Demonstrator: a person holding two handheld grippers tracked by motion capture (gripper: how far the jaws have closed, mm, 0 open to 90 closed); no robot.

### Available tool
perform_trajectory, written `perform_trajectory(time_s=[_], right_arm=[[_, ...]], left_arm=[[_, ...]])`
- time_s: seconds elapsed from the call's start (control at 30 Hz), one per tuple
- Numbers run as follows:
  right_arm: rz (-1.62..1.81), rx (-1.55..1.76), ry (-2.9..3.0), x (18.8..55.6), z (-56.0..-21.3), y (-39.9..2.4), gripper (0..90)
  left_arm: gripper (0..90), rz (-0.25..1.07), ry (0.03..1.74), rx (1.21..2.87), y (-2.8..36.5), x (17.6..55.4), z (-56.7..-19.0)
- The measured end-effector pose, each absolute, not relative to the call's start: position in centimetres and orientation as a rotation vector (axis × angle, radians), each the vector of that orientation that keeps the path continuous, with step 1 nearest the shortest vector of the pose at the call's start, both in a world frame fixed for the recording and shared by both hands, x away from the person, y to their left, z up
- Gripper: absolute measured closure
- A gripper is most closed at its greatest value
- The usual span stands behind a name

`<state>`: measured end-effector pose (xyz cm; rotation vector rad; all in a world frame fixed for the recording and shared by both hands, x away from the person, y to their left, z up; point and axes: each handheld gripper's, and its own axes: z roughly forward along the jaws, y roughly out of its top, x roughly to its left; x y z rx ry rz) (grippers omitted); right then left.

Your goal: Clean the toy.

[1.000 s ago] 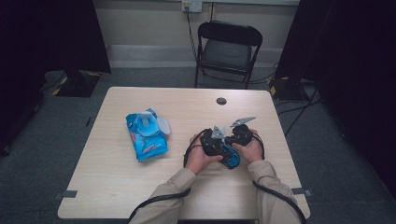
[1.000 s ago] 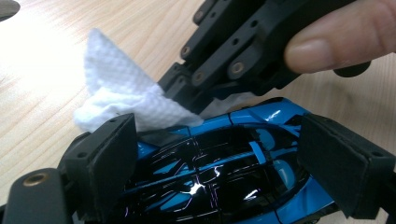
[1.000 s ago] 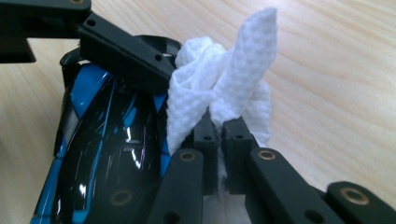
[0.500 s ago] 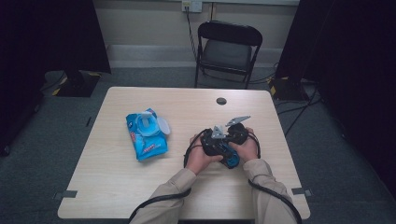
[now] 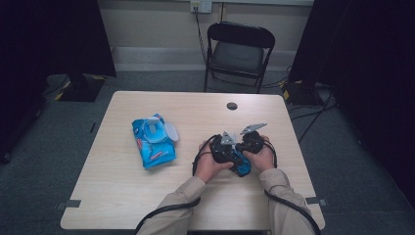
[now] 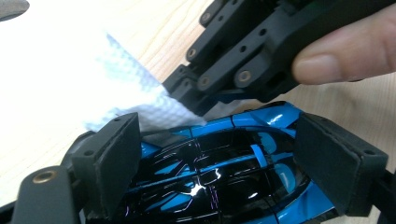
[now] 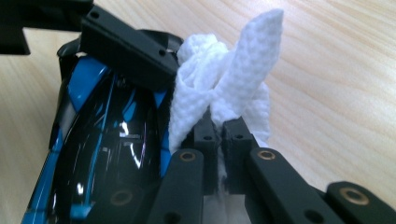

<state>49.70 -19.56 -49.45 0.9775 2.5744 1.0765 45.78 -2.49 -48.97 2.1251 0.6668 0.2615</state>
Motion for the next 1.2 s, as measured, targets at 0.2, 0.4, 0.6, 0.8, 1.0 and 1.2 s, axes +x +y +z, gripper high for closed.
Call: perform_trajectory(time_s=[0.2, 0.4, 0.6, 0.8, 1.0, 1.2], right_arm=[[1.08, 0.97, 2.585, 49.2, -49.4, -20.4, 86.9], [1.086, 0.974, 2.591, 48.6, -49.4, -21.3, 86.9], [1.062, 0.955, 2.601, 48.1, -49.3, -22.0, 86.8], [1.046, 0.937, 2.602, 47.6, -49.2, -22.8, 86.8], [1.051, 0.926, 2.605, 47.0, -49.2, -23.7, 86.8], [1.042, 0.927, 2.601, 46.3, -49.2, -24.4, 86.6]], left_arm=[[14.9, 0.265, 0.672, 2.127, -2.5, 45.7, -48.9], [14.9, 0.261, 0.679, 2.129, -2.6, 45.7, -48.9], [14.9, 0.263, 0.671, 2.131, -2.5, 45.8, -48.9], [14.9, 0.267, 0.671, 2.132, -2.5, 45.7, -48.9], [14.9, 0.265, 0.672, 2.139, -2.7, 45.7, -48.9], [14.7, 0.27, 0.674, 2.149, -2.8, 45.7, -48.8]])
